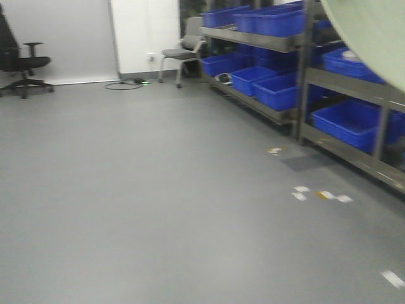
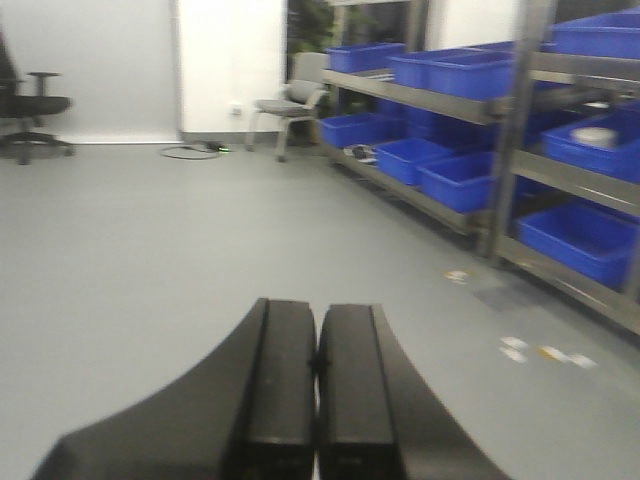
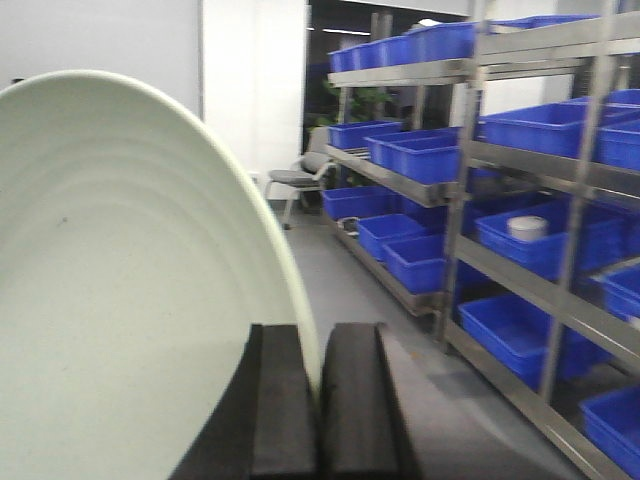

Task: Place green plate on second shelf with right arm
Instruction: 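Drive the base toward the shelf of blue bins, plate held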

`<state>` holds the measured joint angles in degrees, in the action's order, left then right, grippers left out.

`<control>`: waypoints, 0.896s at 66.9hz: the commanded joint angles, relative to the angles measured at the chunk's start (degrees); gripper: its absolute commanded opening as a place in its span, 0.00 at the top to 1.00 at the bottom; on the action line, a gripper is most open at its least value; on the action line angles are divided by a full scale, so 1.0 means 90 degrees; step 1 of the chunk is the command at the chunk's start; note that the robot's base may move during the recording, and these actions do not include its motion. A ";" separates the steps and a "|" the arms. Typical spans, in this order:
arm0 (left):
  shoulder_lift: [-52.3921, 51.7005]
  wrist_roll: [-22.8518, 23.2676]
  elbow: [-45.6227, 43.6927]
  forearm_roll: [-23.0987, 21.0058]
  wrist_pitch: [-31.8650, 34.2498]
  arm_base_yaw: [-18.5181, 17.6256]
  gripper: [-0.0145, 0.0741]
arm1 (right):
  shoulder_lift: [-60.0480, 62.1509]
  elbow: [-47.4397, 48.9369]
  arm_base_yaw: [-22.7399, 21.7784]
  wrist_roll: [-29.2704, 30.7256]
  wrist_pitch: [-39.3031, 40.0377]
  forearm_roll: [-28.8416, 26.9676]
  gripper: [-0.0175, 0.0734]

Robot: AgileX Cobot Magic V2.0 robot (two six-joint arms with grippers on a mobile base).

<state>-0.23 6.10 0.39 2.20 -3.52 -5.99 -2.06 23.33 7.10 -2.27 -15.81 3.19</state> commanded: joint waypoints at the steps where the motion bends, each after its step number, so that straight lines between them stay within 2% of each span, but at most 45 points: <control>1: -0.0111 0.0014 0.0260 -0.0020 0.0521 -0.0002 0.69 | -0.0117 0.0196 -0.0021 -0.0006 0.0704 -0.0005 0.75; 60: -0.0111 0.0014 0.0260 -0.0020 0.0521 -0.0002 0.69 | -0.0117 0.0196 -0.0021 -0.0006 0.0704 -0.0005 0.75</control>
<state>-0.23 6.10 0.39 2.20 -3.52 -5.99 -2.06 23.33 7.10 -2.27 -15.81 3.19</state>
